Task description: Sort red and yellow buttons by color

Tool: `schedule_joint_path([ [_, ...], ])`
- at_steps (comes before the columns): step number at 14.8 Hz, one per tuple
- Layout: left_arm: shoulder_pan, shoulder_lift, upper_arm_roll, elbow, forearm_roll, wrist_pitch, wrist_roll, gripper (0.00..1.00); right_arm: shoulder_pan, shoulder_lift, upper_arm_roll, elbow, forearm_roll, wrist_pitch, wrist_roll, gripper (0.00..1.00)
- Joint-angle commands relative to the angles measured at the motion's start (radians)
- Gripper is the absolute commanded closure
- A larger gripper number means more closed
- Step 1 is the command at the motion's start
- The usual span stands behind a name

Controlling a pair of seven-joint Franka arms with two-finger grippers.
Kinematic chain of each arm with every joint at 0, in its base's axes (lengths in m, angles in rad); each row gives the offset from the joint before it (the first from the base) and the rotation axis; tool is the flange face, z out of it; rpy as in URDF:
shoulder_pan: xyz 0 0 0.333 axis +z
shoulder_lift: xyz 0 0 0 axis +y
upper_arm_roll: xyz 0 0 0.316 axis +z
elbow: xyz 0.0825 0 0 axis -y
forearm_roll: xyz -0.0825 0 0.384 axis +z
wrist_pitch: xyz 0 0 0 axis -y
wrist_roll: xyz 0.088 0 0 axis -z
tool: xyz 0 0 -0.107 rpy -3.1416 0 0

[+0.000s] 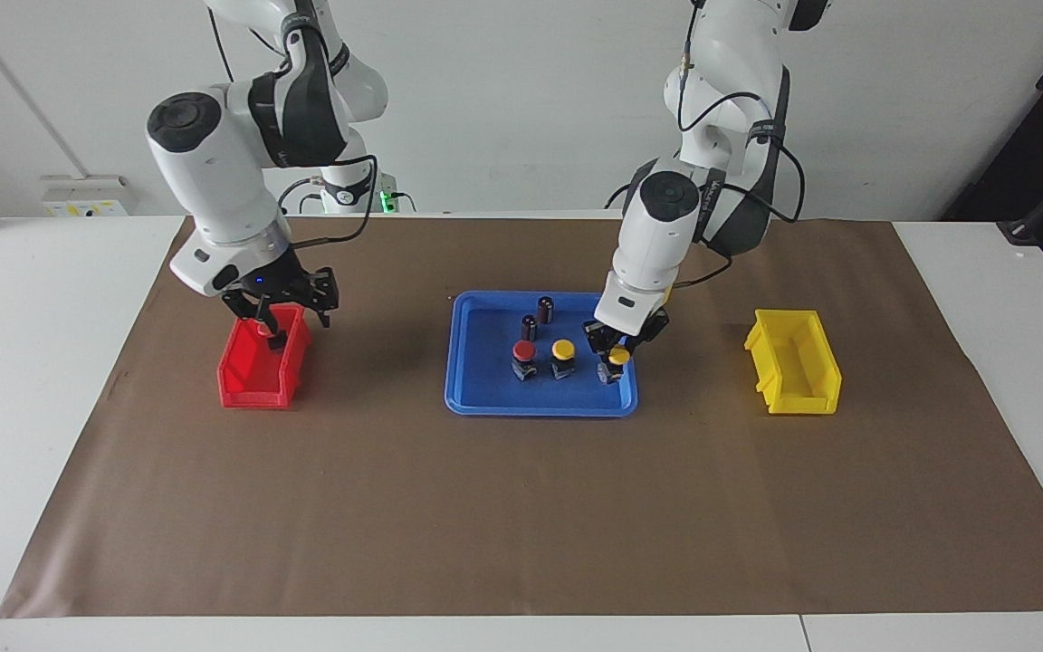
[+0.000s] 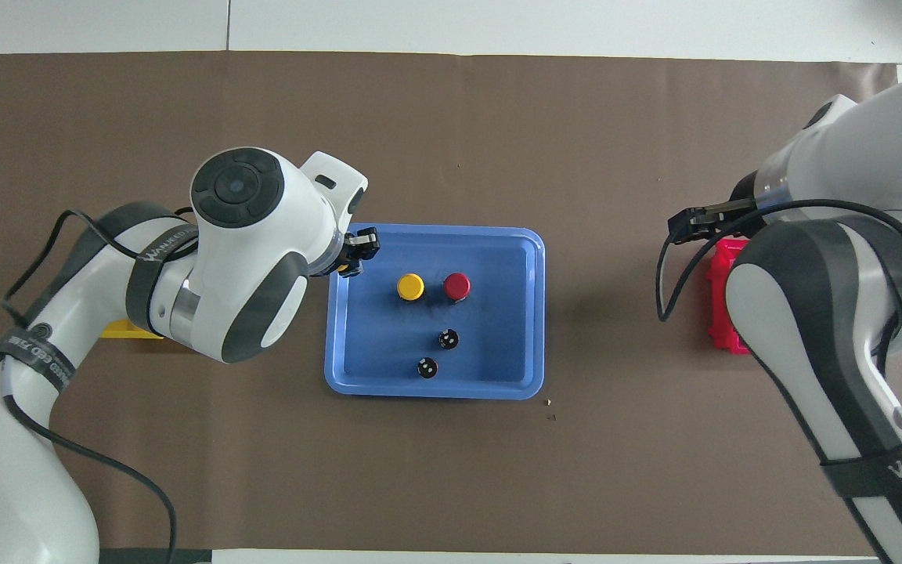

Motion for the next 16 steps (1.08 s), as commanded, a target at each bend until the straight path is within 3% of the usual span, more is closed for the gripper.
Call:
schedule_joint_path([
  [1, 0.13, -0.072, 0.002, 0.067, -0.006, -0.188, 0.216, 0.99, 0.11, 0.109, 0.0, 0.139, 0.0, -0.022, 0.206, 0.24],
  [5, 0.338, -0.142, 0.003, 0.065, -0.003, -0.253, 0.562, 0.98, 0.31, 0.227, -0.001, 0.16, -0.023, 0.089, 0.472, 0.24],
  [7, 0.398, -0.168, 0.003, 0.005, 0.028, -0.226, 0.668, 0.99, 0.368, 0.308, 0.0, 0.217, -0.064, 0.147, 0.568, 0.24],
  [11, 0.472, -0.263, 0.003, -0.257, 0.041, 0.009, 0.774, 0.99, 0.425, 0.351, -0.001, 0.176, -0.072, 0.211, 0.623, 0.26],
  [16, 0.498, -0.254, 0.003, -0.386, 0.061, 0.161, 0.814, 0.98, 0.425, 0.342, -0.001, 0.134, -0.09, 0.227, 0.621, 0.27],
])
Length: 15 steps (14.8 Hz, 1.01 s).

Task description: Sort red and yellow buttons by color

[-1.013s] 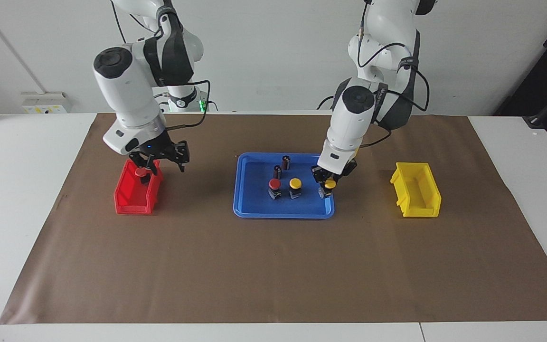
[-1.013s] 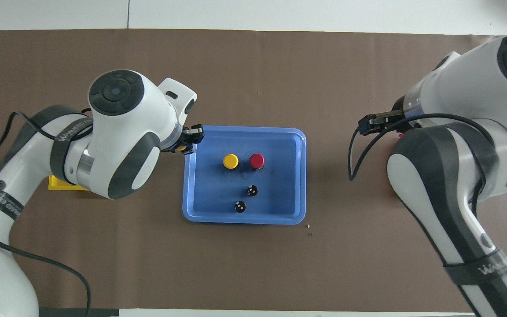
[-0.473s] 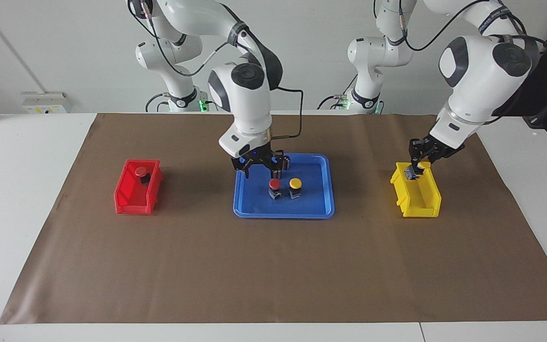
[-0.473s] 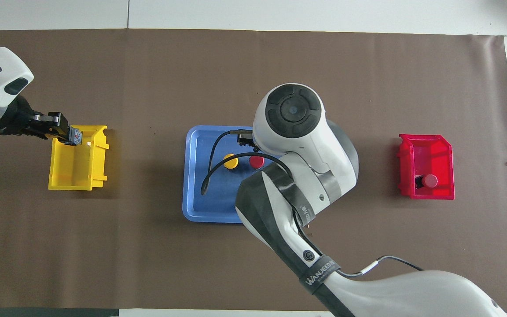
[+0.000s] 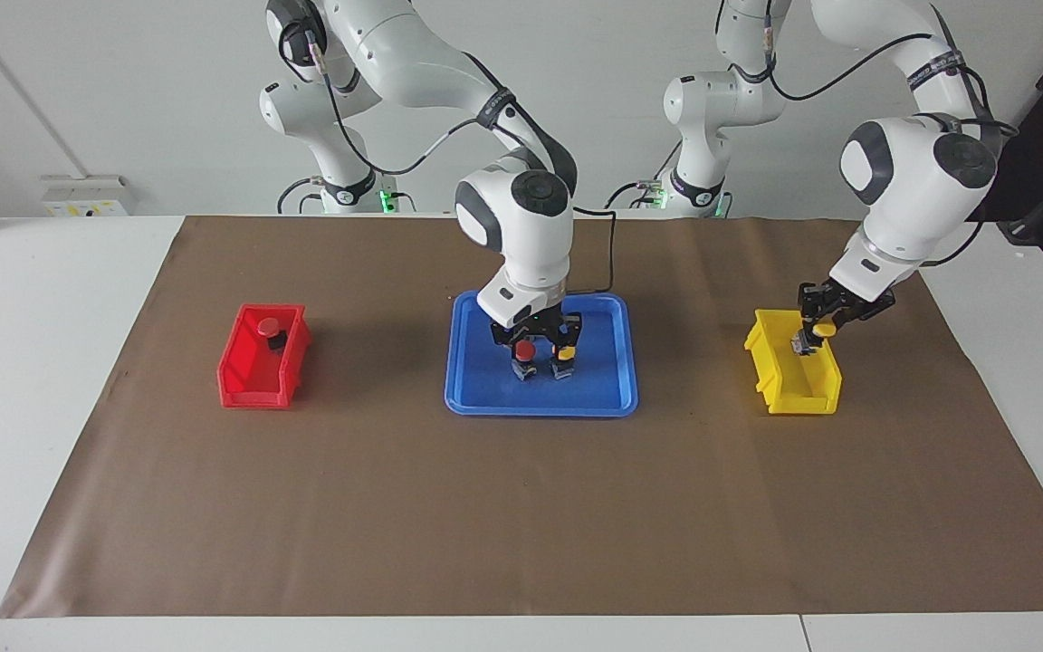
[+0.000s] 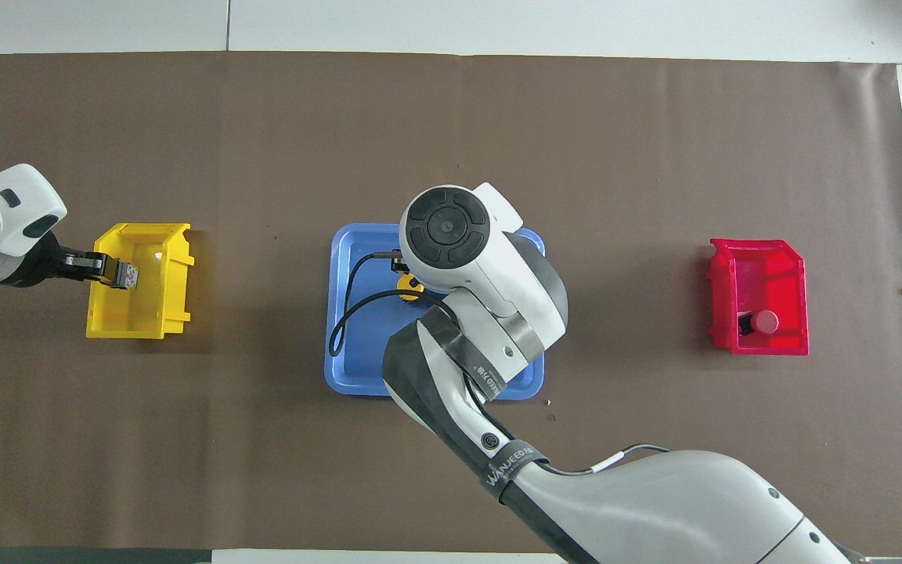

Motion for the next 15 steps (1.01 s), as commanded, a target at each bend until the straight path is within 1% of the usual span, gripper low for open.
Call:
schedule_joint_path([
  [1, 0.01, -0.039, -0.012, -0.132, 0.024, 0.125, 0.01, 0.97, -0.006, -0.02, 0.003, -0.037, -0.013, 0.015, 0.009, 0.28],
  [2, 0.01, -0.039, -0.012, -0.169, 0.024, 0.162, 0.01, 0.94, -0.006, -0.025, 0.003, -0.046, -0.013, 0.017, 0.009, 0.28],
  [3, 0.01, -0.033, -0.012, -0.185, 0.024, 0.191, 0.01, 0.93, -0.006, -0.028, 0.003, -0.053, -0.013, 0.018, 0.008, 0.3],
  [4, 0.01, -0.029, -0.012, -0.189, 0.024, 0.198, 0.01, 0.93, -0.006, -0.034, 0.003, -0.064, -0.013, 0.015, 0.008, 0.3],
  [5, 0.01, -0.023, -0.012, -0.191, 0.024, 0.199, 0.011, 0.91, -0.004, -0.038, 0.004, -0.076, -0.013, 0.017, 0.006, 0.31],
  [7, 0.01, -0.01, -0.012, -0.191, 0.024, 0.202, 0.01, 0.56, -0.004, -0.043, 0.004, -0.09, -0.013, 0.018, 0.008, 0.32],
  [8, 0.01, -0.007, -0.012, -0.191, 0.024, 0.213, 0.01, 0.35, -0.004, -0.043, 0.004, -0.092, -0.013, 0.018, 0.006, 0.33],
  [10, 0.009, -0.006, -0.012, -0.188, 0.024, 0.216, 0.005, 0.18, -0.003, -0.046, 0.004, -0.096, -0.012, 0.015, 0.006, 0.34],
  [11, 0.009, -0.003, -0.012, -0.179, 0.024, 0.213, 0.007, 0.11, -0.003, -0.049, 0.004, -0.104, -0.012, 0.017, 0.005, 0.37],
  [13, 0.009, 0.013, -0.012, -0.139, 0.024, 0.204, 0.007, 0.03, -0.004, -0.049, 0.004, -0.107, -0.01, 0.018, 0.003, 0.49],
  [14, 0.01, 0.014, -0.012, -0.121, 0.024, 0.192, 0.008, 0.0, -0.004, -0.049, 0.004, -0.106, -0.009, 0.018, 0.003, 0.57],
  [15, 0.01, 0.013, -0.012, -0.099, 0.026, 0.173, 0.008, 0.0, -0.006, -0.049, 0.004, -0.104, -0.007, 0.02, 0.003, 0.66],
])
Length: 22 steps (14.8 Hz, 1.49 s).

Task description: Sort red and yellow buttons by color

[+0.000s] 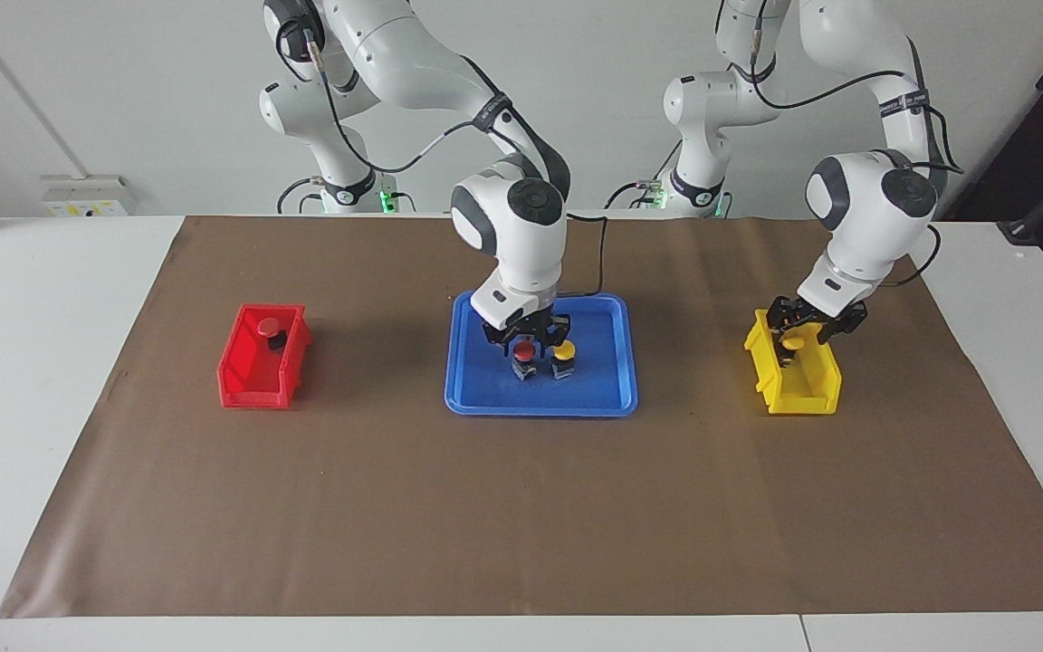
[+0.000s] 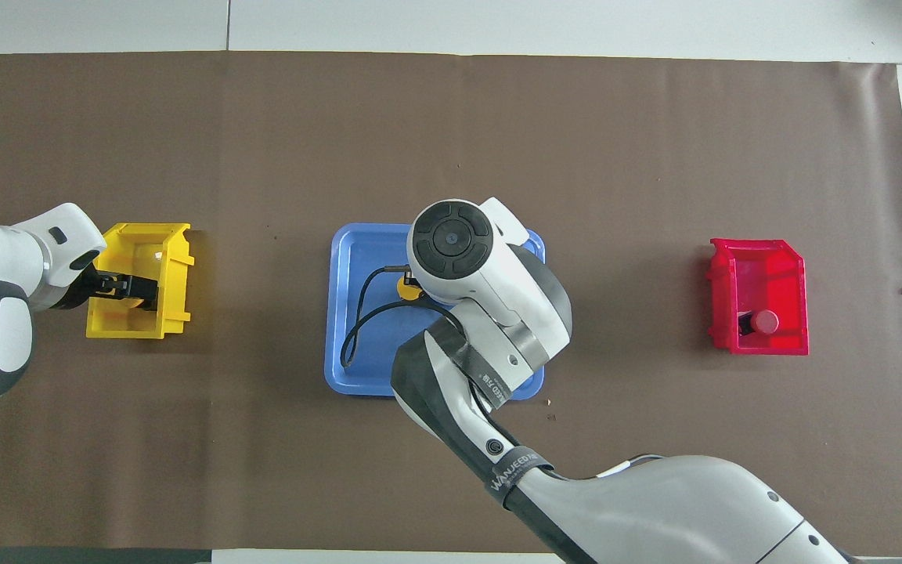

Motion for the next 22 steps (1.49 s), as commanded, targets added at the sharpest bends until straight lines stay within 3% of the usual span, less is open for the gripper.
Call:
schedule_joint_path([
  [1, 0.011, 0.012, -0.007, 0.076, 0.024, -0.048, 0.006, 0.0, -0.008, -0.028, 0.004, -0.026, -0.006, 0.009, 0.0, 0.73],
  [5, 0.005, -0.006, -0.007, 0.202, 0.024, -0.201, 0.002, 0.0, -0.103, -0.069, -0.002, 0.083, -0.008, -0.15, -0.108, 0.76],
  [7, -0.016, 0.009, -0.016, 0.296, 0.019, -0.281, -0.056, 0.0, -0.24, -0.176, -0.001, 0.051, 0.004, -0.236, -0.315, 0.76],
  [9, -0.137, 0.012, -0.02, 0.298, 0.019, -0.26, -0.264, 0.0, -0.363, -0.248, -0.001, 0.013, 0.009, -0.316, -0.496, 0.76],
  [11, -0.204, 0.014, -0.023, 0.296, 0.011, -0.25, -0.346, 0.0, -0.487, -0.299, -0.001, -0.039, 0.009, -0.35, -0.677, 0.76],
  [14, -0.405, 0.104, -0.022, 0.305, 0.013, -0.133, -0.672, 0.0, -0.626, -0.325, -0.001, -0.111, 0.009, -0.303, -0.875, 0.75],
  [16, -0.511, 0.17, -0.02, 0.321, 0.017, -0.081, -0.825, 0.0, -0.678, -0.362, -0.001, -0.217, 0.009, -0.213, -0.943, 0.74],
  [18, -0.589, 0.233, -0.02, 0.369, 0.02, -0.065, -0.921, 0.0, -0.71, -0.402, -0.001, -0.342, 0.011, -0.082, -0.98, 0.74],
  [22, -0.68, 0.318, -0.019, 0.428, 0.024, -0.075, -1.022, 0.0, -0.741, -0.439, -0.002, -0.449, 0.031, 0.001, -1.025, 0.74],
])
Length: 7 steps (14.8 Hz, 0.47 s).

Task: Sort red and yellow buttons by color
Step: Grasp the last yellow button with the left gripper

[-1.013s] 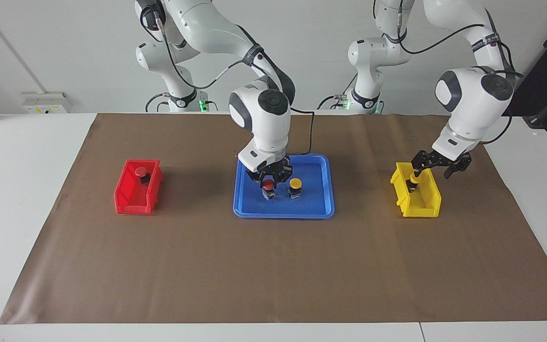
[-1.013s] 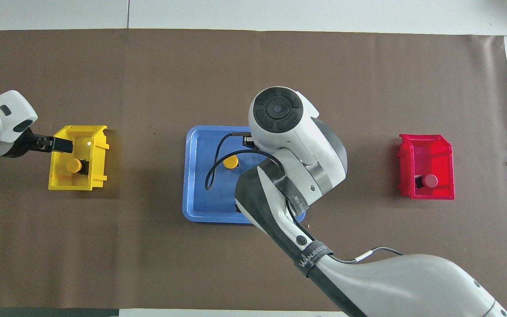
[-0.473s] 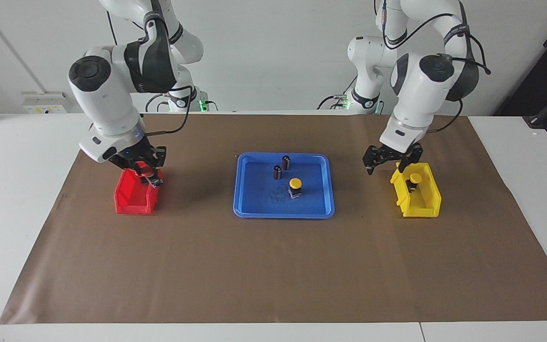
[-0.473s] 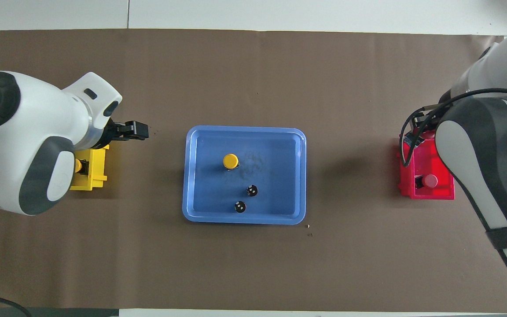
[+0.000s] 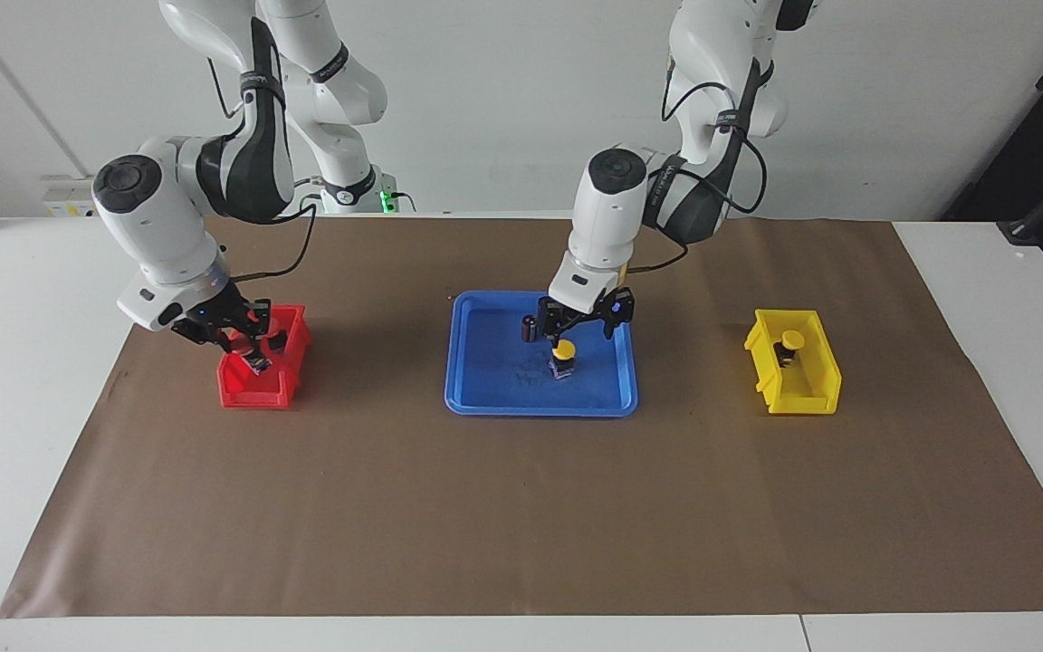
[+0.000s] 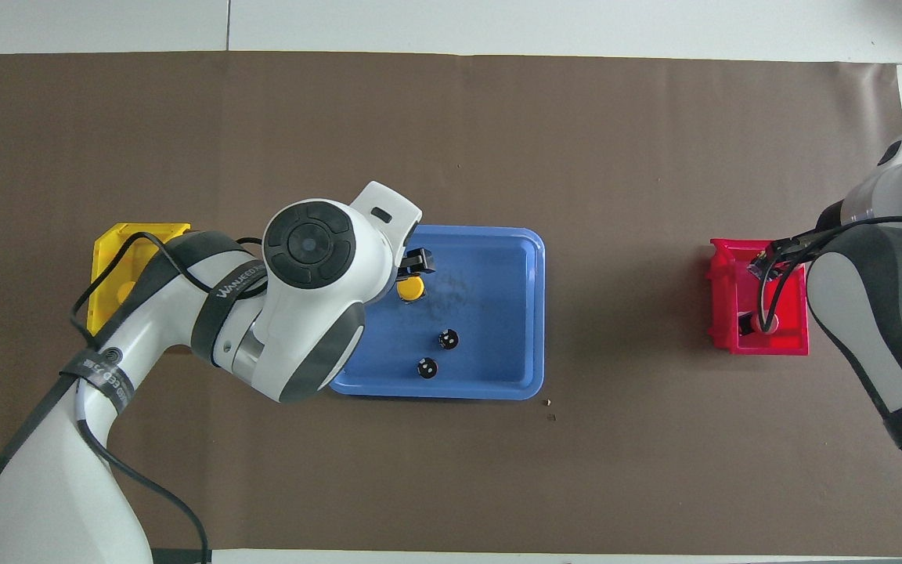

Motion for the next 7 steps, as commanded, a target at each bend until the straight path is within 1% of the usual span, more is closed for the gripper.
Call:
schedule_joint_path([
  [1, -0.036, 0.067, 0.021, 0.044, 0.023, -0.004, -0.035, 0.01, -0.037, -0.071, 0.016, -0.106, 0.029, 0.073, -0.038, 0.74],
  [3, -0.034, 0.09, 0.021, 0.054, 0.024, 0.001, -0.034, 0.03, -0.04, -0.076, 0.014, -0.16, 0.03, 0.16, -0.077, 0.74],
  [5, -0.03, 0.092, 0.021, 0.047, 0.05, 0.016, -0.032, 0.08, -0.04, -0.065, 0.014, -0.177, 0.03, 0.194, -0.071, 0.74],
  [6, -0.025, 0.092, 0.021, 0.044, 0.051, 0.017, -0.032, 0.13, -0.037, -0.064, 0.014, -0.198, 0.033, 0.225, -0.067, 0.74],
  [7, -0.024, 0.092, 0.021, 0.042, 0.052, 0.017, -0.031, 0.24, -0.034, -0.067, 0.014, -0.221, 0.035, 0.266, -0.059, 0.74],
])
